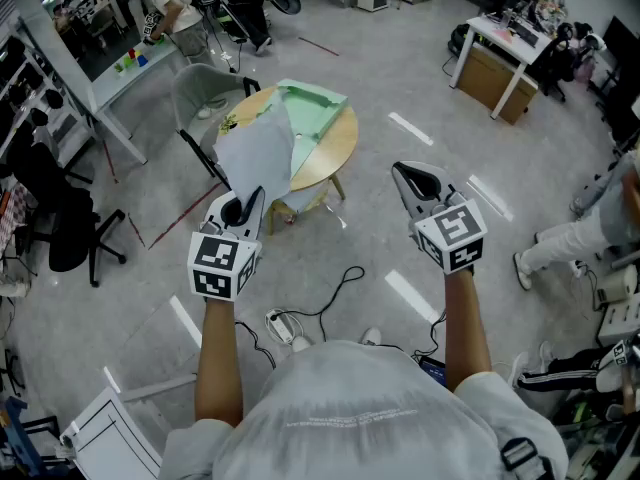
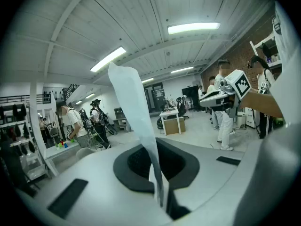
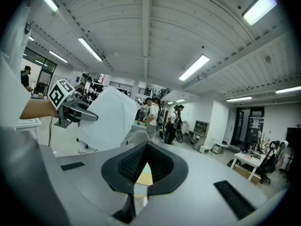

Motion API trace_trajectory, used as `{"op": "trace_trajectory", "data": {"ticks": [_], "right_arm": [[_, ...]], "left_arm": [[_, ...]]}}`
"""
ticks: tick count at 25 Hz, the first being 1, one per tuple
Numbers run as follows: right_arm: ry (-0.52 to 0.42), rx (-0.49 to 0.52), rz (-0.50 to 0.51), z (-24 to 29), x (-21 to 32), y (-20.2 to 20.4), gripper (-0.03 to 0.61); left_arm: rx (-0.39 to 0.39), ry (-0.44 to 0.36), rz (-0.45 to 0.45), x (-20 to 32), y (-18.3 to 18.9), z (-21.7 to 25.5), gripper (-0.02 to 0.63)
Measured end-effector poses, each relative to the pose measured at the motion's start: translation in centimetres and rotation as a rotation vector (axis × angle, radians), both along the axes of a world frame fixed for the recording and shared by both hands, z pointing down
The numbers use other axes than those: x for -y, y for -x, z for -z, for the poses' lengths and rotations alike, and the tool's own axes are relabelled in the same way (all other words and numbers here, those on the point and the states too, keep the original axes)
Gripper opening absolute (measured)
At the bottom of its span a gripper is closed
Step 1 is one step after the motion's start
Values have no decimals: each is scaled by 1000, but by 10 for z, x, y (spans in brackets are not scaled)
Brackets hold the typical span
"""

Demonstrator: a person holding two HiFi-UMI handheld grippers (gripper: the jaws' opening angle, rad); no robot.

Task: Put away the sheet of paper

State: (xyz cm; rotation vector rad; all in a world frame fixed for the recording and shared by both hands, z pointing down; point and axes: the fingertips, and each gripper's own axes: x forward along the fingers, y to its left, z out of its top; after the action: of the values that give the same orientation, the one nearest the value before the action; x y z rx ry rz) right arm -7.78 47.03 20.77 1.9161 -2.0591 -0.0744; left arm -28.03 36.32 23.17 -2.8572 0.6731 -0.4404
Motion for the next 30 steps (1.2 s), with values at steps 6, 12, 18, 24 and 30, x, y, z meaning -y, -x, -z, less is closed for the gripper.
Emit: {"op": "trace_trajectory", "data": {"ticks": [6,12,18,24,30], "right_arm": [[-23,10,16,-1,-11,-34,26],[-45,17,87,-1,-24,-71,26],[-36,54,137,-16,-32,-104,26],[-44,111,114,-14,-28,-137,26],[-22,124,100,-26,-6,-154,26]], "left_arm": [[17,0,25,-7,-26,-5,18],[41,-16,66,-23,-60,-5,17],[62,-19,121,-39,-80,-10,18],[72,3,168,-31,-89,-10,17],[74,25,176,-2,-101,-23,18]]}}
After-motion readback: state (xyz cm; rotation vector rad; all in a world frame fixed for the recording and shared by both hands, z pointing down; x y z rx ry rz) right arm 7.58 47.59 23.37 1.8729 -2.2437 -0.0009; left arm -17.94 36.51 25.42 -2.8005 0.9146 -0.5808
